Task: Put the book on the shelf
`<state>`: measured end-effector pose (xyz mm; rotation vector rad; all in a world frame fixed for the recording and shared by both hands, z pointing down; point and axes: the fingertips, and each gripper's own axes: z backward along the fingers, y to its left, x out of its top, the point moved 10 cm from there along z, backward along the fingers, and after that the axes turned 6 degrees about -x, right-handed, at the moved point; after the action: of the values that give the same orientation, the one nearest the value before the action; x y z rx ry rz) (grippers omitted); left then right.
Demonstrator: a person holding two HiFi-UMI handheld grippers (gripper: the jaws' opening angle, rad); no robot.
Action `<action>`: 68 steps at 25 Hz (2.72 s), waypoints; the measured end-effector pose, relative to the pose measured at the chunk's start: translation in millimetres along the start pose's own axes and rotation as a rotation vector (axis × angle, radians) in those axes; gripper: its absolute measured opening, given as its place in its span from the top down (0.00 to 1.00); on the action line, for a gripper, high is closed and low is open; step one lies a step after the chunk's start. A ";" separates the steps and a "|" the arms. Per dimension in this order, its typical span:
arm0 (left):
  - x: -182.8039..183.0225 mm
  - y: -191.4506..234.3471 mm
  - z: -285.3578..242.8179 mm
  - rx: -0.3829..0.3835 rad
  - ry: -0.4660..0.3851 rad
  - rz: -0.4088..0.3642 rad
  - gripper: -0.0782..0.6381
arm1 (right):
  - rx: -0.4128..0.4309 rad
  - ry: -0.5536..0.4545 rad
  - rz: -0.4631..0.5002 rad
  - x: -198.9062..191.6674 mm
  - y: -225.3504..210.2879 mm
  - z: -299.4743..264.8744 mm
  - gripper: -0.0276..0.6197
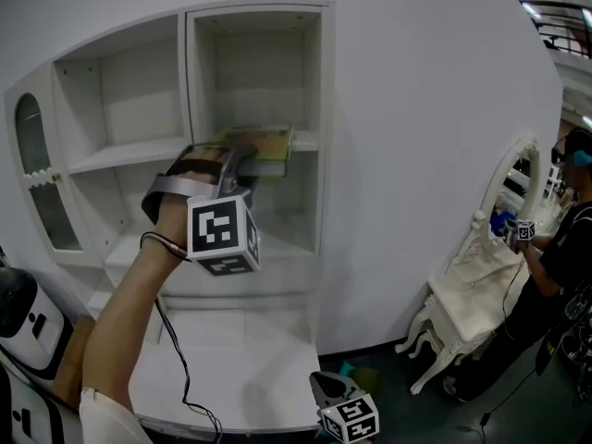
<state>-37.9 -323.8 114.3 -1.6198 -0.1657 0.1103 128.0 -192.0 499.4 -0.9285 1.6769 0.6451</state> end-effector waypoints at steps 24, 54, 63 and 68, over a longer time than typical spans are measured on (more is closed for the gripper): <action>-12.5 14.1 -80.0 -0.081 0.032 0.036 0.68 | -0.054 -0.005 -0.017 5.6 -25.0 -3.7 0.94; -25.0 18.1 -117.6 -0.116 0.035 0.057 0.68 | -0.052 0.033 -0.042 -4.0 -28.2 -8.2 0.94; -19.9 10.3 -100.5 -0.004 0.049 -0.027 0.50 | -0.074 0.032 -0.055 -10.2 -26.4 11.7 0.94; -20.8 7.3 -83.5 0.015 0.055 -0.025 0.50 | -0.073 0.027 -0.041 -9.9 -18.1 18.1 0.94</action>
<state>-43.7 -410.0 111.1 -1.6040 -0.1430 0.0475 154.1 -185.0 504.2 -1.0247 1.6632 0.6731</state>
